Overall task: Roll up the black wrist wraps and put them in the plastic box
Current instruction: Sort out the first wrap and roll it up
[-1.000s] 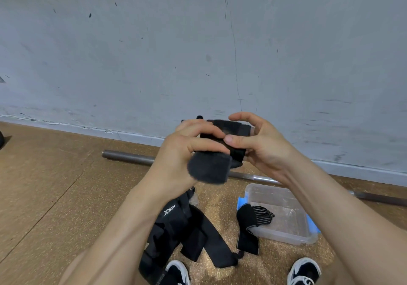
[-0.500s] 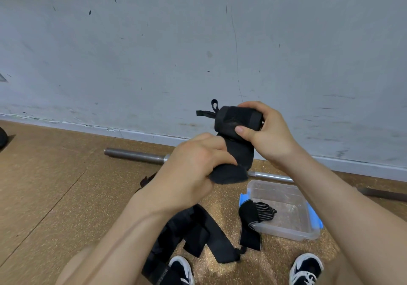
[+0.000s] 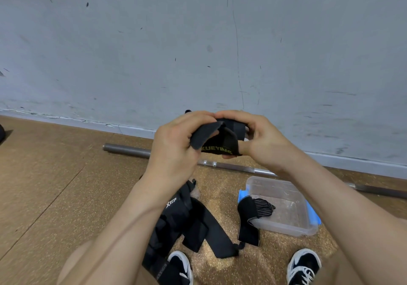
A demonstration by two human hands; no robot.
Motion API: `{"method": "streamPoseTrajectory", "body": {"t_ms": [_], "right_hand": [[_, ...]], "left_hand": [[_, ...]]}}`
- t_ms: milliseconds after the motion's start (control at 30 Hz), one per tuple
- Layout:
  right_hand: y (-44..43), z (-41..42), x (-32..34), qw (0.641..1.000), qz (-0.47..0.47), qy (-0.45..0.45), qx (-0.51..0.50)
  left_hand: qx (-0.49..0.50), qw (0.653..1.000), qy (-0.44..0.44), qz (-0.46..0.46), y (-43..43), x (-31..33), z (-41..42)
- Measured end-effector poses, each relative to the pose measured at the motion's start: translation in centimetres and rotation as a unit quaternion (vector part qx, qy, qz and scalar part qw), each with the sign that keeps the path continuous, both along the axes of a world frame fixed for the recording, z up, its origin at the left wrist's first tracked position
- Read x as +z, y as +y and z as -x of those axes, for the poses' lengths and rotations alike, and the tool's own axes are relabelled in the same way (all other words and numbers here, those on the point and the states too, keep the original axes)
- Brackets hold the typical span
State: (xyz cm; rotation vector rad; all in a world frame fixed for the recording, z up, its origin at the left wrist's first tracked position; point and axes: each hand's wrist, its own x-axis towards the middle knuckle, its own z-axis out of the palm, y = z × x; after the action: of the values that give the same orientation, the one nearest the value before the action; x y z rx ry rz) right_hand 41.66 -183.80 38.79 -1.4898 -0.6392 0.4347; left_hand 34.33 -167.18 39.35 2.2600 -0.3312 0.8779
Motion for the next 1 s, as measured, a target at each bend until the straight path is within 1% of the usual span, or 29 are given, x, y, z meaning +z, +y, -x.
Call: {"method": "streamPoseTrajectory", "body": {"t_ms": [67, 100, 133, 167, 233, 300, 367, 467, 533, 633, 767, 800, 867, 933, 1000], "right_hand": [[-0.1, -0.1, 0.3, 0.991, -0.057, 0.123, 0.01], [-0.2, -0.2, 0.4, 0.982, -0.076, 0.171, 0.001], [-0.3, -0.3, 0.4, 0.977, -0.08, 0.197, -0.015], [-0.4, -0.4, 0.3, 0.977, -0.072, 0.199, -0.031], [-0.5, -0.4, 0.1, 0.984, -0.046, 0.166, -0.051], [-0.5, -0.5, 0.1, 0.988, -0.03, 0.136, -0.065], [-0.6, -0.8, 0.1, 0.987, -0.022, 0.138, -0.081], [-0.5, -0.7, -0.1, 0.985, 0.002, 0.147, -0.086], [-0.4, -0.4, -0.2, 0.983, -0.009, 0.18, -0.037], [-0.2, 0.2, -0.3, 0.967, -0.056, 0.246, 0.043], [0.3, 1.1, -0.2, 0.944, -0.04, 0.305, 0.116], [0.4, 1.2, -0.2, 0.946, -0.045, 0.3, 0.11], [0.5, 0.9, -0.3, 0.966, -0.037, 0.25, 0.052], [0.5, 0.5, -0.3, 0.98, -0.012, 0.198, -0.008], [0.5, 0.2, -0.4, 0.987, 0.019, 0.153, -0.044]], "left_hand": [[0.015, 1.0, -0.004, -0.003, -0.2, -0.1, -0.1], [0.018, 1.0, -0.006, -0.007, -0.2, -0.1, -0.2], [0.015, 1.0, -0.007, -0.01, -0.2, -0.2, -0.2], [0.01, 1.0, -0.006, -0.012, -0.2, -0.3, -0.2], [0.005, 1.0, 0.011, 0.007, -0.4, -0.2, 0.0], [0.01, 0.992, 0.08, 0.097, -0.5, 0.4, 0.2], [0.007, 0.975, 0.131, 0.179, -0.6, 0.8, 0.4], [-0.011, 0.976, 0.139, 0.17, -0.6, 1.0, 0.6], [-0.026, 0.98, 0.128, 0.153, -0.5, 1.0, 0.7], [-0.016, 0.986, 0.09, 0.142, -0.4, 0.7, 0.6], [0.017, 0.991, 0.033, 0.125, 0.1, 0.6, 0.4], [0.021, 0.992, 0.033, 0.12, 0.2, 0.6, 0.4], [0.031, 0.991, 0.057, 0.116, 0.0, 0.8, 0.6], [0.042, 0.987, 0.09, 0.124, -0.1, 0.8, 0.7], [0.031, 0.989, 0.101, 0.101, 0.2, 0.6, 0.7]]}}
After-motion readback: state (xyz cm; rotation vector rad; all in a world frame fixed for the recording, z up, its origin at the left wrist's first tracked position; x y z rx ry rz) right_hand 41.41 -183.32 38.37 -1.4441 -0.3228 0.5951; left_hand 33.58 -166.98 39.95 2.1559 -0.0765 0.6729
